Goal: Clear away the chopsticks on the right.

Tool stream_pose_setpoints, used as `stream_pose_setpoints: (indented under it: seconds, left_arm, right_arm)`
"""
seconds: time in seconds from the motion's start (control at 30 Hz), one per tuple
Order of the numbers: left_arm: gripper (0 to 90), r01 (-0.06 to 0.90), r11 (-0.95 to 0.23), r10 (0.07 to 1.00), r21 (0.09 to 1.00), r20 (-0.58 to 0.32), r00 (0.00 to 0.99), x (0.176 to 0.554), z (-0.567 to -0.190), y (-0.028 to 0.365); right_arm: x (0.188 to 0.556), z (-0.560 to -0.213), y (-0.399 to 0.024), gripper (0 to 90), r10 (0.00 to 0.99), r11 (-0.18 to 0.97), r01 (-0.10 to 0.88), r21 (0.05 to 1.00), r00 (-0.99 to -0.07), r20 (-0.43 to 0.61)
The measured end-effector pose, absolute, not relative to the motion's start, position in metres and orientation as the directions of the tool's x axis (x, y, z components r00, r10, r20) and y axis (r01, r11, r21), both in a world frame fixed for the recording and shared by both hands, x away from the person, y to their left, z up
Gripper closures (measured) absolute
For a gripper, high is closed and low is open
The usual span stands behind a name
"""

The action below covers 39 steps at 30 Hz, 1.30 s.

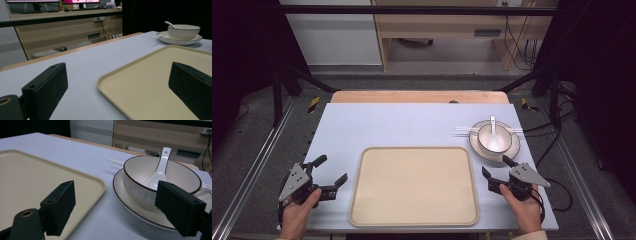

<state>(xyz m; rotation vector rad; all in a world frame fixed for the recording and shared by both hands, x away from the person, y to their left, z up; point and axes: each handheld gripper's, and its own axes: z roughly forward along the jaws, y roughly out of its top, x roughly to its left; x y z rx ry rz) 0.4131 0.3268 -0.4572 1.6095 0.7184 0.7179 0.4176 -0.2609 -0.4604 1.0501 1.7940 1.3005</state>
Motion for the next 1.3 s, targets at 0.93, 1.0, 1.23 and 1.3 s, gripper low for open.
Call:
stream_pose_setpoints:
  seconds: [0.93,1.0,1.23,1.3]
  left_arm:
    - [6.0,0.108,-0.16,0.804,0.981,0.066,0.591,0.413,-0.458,0.325]
    - [6.6,0.109,-0.162,0.806,0.981,0.068,0.588,0.413,-0.459,0.325]
    - [7.3,0.107,-0.167,0.804,0.98,0.072,0.59,0.414,-0.459,0.324]
    - [7.3,0.108,-0.168,0.804,0.98,0.073,0.591,0.414,-0.459,0.324]
  right_arm:
    - [0.493,-0.377,-0.331,64.7,0.899,0.395,0.469,0.79,-0.375,-0.227]
    - [0.512,-0.376,-0.342,71.9,0.907,0.383,0.497,0.779,-0.361,-0.215]
    - [0.567,-0.396,-0.362,89.8,0.93,0.333,0.61,0.719,-0.337,-0.145]
    - [0.579,-0.404,-0.365,90.0,0.939,0.313,0.626,0.715,-0.319,-0.132]
